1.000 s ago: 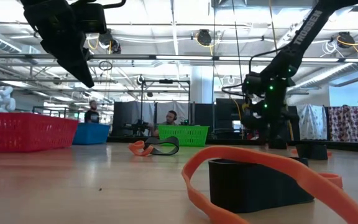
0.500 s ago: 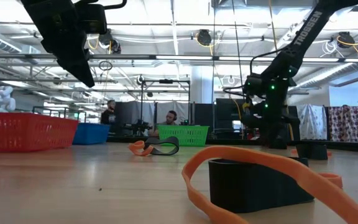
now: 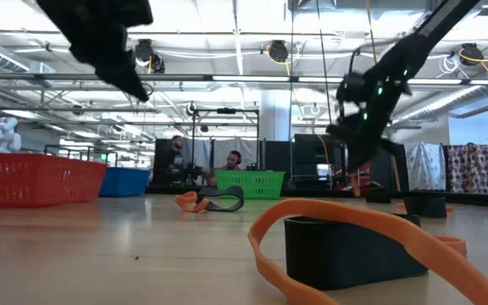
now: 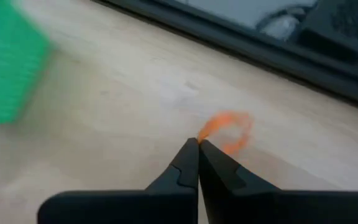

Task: Sort rubber bands into baskets
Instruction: Put the orange rubber band into the red bin

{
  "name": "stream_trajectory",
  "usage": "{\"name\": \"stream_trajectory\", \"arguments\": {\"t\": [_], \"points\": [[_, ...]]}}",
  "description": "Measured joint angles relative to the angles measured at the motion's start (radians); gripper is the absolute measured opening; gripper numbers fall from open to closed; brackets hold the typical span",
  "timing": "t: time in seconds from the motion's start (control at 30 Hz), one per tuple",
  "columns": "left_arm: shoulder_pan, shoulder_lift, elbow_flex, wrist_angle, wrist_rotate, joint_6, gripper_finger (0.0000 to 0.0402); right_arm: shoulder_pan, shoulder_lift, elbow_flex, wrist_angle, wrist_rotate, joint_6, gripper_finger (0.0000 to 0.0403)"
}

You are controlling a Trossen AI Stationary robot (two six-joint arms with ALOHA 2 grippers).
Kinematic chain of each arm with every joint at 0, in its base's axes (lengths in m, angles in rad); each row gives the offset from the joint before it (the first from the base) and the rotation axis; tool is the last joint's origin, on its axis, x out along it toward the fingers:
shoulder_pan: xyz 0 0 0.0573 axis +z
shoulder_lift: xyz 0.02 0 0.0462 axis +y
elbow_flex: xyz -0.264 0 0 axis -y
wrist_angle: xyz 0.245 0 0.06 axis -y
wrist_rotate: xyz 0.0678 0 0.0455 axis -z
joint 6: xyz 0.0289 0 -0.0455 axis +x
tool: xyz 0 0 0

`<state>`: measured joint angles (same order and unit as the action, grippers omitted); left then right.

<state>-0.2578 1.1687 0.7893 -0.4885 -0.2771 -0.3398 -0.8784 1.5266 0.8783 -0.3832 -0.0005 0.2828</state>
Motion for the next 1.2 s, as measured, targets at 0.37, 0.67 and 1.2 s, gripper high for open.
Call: {"name": "stream_trajectory", "arguments": {"t": [0.37,0.67,1.2], "points": [[-0.088,0.021,-0.2,0.518,-0.017,0.068,0.0114,0.253,-0.275,0.0,-0.189,-0.008,0.014,0.0],[-0.134,0.331,-0.364,1.396,-0.021,0.142,0.0114,0.699,-0.312,0.0,0.041,-0.083,0.083,0.0],[-0.131,0.706,-0.148,1.637,-0.039,0.377,0.0114,1.176,-0.008,0.001,0.549,0.061,0.021,0.0]]}}
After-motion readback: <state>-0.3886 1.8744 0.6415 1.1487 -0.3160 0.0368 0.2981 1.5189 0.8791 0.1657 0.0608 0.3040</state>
